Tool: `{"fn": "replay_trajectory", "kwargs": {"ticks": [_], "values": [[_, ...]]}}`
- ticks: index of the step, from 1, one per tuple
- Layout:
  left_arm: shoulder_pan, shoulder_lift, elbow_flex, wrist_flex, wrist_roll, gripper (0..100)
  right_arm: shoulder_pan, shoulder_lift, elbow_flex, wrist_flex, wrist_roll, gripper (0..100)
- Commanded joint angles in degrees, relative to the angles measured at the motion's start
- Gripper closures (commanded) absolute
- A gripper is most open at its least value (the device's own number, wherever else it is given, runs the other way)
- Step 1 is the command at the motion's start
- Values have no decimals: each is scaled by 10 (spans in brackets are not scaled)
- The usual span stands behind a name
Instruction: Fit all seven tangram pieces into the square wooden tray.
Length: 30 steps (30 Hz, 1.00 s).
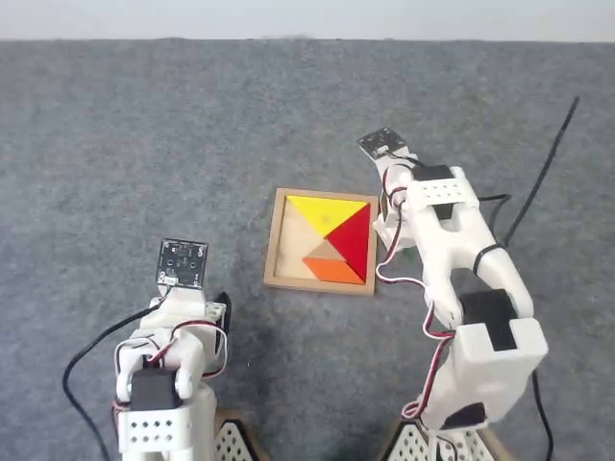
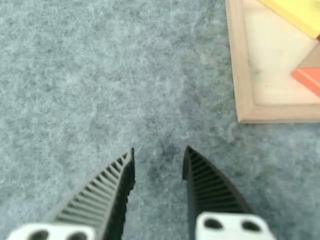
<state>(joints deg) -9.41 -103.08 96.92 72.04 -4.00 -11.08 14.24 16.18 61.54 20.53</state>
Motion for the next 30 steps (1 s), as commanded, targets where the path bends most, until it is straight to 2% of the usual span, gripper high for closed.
{"fn": "replay_trajectory", "kwargs": {"ticks": [1, 8, 12, 18, 24, 26, 30], "values": [[1, -16, -5, 5, -4, 847, 20, 1, -36, 6, 42, 775], [1, -16, -5, 5, -4, 847, 25, 2, -50, 5, 49, 775], [1, -16, -5, 5, -4, 847, 24, 4, -51, 6, 80, 775], [1, -16, -5, 5, -4, 847, 25, 69, -86, 30, 110, 773], [1, -16, -5, 5, -4, 847, 28, 139, -168, 91, 112, 703], [1, -16, -5, 5, -4, 847, 26, 145, -172, 96, 111, 720], [1, -16, -5, 5, -4, 847, 27, 145, -171, 98, 103, 824]]}}
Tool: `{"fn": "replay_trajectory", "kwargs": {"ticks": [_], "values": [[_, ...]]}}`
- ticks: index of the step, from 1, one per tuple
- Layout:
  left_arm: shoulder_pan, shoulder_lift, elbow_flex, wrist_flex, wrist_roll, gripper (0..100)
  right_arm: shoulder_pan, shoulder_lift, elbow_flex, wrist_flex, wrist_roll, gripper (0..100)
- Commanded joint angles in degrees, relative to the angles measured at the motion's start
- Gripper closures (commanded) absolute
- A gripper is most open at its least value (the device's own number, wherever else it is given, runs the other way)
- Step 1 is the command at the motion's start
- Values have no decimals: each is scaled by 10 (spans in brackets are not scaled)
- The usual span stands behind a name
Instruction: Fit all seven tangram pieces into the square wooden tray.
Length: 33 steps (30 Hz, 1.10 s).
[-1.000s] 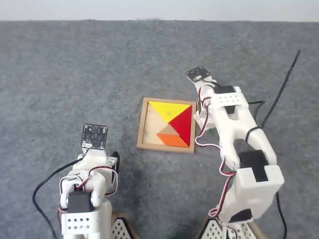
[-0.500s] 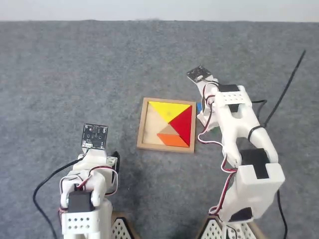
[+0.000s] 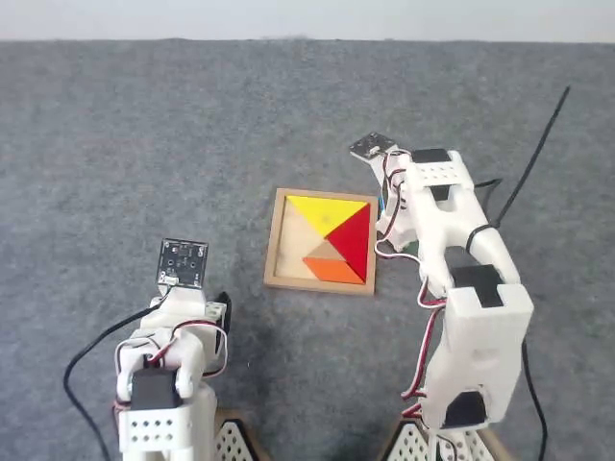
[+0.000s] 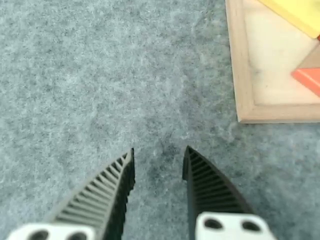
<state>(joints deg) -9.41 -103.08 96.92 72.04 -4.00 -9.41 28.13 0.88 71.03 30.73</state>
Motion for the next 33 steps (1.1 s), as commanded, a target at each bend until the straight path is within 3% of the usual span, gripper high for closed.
{"fn": "replay_trajectory", "kwargs": {"ticks": [1, 8, 13, 22, 33], "values": [[1, -16, -5, 5, -4, 847, 11, 6, -18, 1, -11, 842], [1, -16, -5, 5, -4, 847, 13, -21, -19, -2, -44, 950], [1, -16, -5, 5, -4, 847, 2, -131, -3, 6, -77, 957], [1, -16, -5, 5, -4, 847, -124, -320, 93, 3, -110, 957], [1, -16, -5, 5, -4, 847, -261, -197, -4, 0, -151, 957]]}}
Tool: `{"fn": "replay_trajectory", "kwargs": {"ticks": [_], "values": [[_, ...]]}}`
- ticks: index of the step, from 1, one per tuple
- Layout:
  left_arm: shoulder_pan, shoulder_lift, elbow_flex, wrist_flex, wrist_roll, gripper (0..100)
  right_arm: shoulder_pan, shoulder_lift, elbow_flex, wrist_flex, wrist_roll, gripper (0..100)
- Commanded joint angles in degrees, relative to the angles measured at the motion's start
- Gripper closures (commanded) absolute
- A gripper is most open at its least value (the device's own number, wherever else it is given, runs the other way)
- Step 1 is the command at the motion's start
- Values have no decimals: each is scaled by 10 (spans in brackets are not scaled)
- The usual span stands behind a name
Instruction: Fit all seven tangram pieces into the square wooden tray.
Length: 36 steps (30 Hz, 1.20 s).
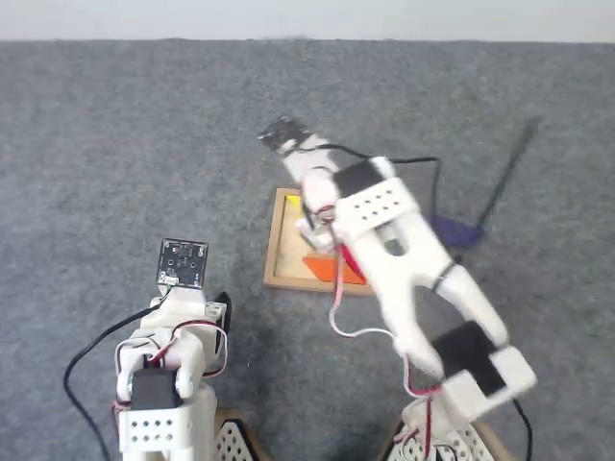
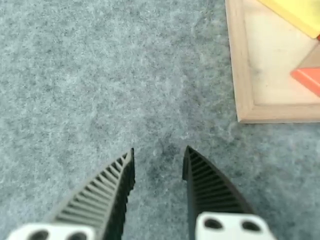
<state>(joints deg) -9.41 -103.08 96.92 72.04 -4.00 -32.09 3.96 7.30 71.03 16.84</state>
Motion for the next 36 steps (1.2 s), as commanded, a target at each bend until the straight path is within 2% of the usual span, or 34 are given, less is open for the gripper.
{"fn": "replay_trajectory", "kwargs": {"ticks": [1, 6, 16, 23, 36], "values": [[1, -16, -5, 5, -4, 847, -37, 64, -82, -4, -17, 957], [1, -16, -5, 5, -4, 847, -39, 143, -135, -36, -59, 957], [1, -16, -5, 5, -4, 847, -52, 215, -178, -38, -58, 954], [1, -16, -5, 5, -4, 847, -53, 218, -178, -38, -55, 802], [1, -16, -5, 5, -4, 847, -70, 219, -178, -39, -56, 814]]}}
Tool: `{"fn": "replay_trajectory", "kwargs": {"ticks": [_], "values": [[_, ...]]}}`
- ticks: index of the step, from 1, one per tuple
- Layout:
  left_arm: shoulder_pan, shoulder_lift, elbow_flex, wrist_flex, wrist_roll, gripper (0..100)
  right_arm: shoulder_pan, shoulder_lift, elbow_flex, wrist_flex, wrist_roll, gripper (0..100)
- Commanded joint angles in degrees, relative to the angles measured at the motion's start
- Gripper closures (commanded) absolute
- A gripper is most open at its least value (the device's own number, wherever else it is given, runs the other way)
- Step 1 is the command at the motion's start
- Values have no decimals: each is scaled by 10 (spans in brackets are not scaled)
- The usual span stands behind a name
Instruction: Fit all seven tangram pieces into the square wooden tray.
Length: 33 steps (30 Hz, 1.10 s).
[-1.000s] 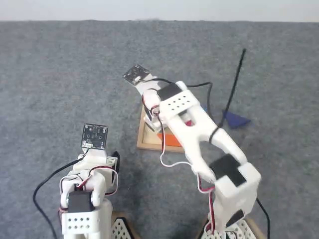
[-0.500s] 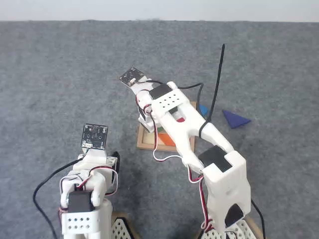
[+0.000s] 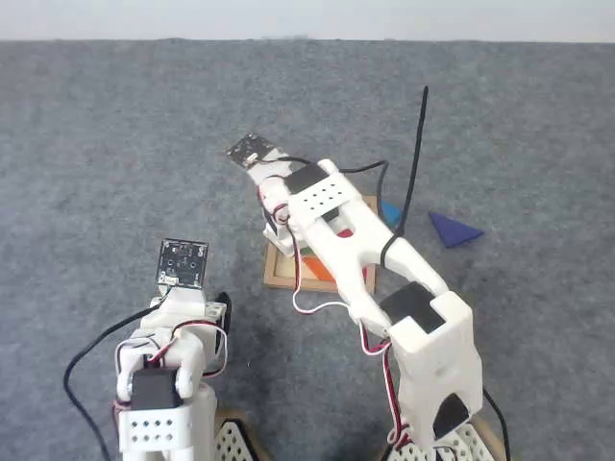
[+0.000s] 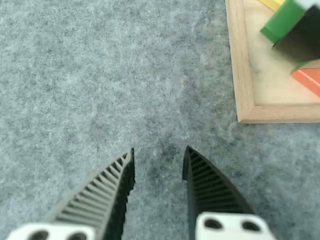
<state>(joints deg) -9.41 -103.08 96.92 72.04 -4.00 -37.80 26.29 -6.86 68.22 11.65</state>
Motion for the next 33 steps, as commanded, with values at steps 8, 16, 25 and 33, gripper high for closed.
{"fn": "replay_trajectory", "kwargs": {"ticks": [8, 16, 25, 33], "values": [[1, -16, -5, 5, -4, 847, -13, -5, -37, -11, -4, 795], [1, -16, -5, 5, -4, 847, -15, -5, -37, -11, -3, 736], [1, -16, -5, 5, -4, 847, 74, -137, -33, 58, -2, 805], [1, -16, -5, 5, -4, 847, 216, -285, 77, 99, 55, 843]]}}
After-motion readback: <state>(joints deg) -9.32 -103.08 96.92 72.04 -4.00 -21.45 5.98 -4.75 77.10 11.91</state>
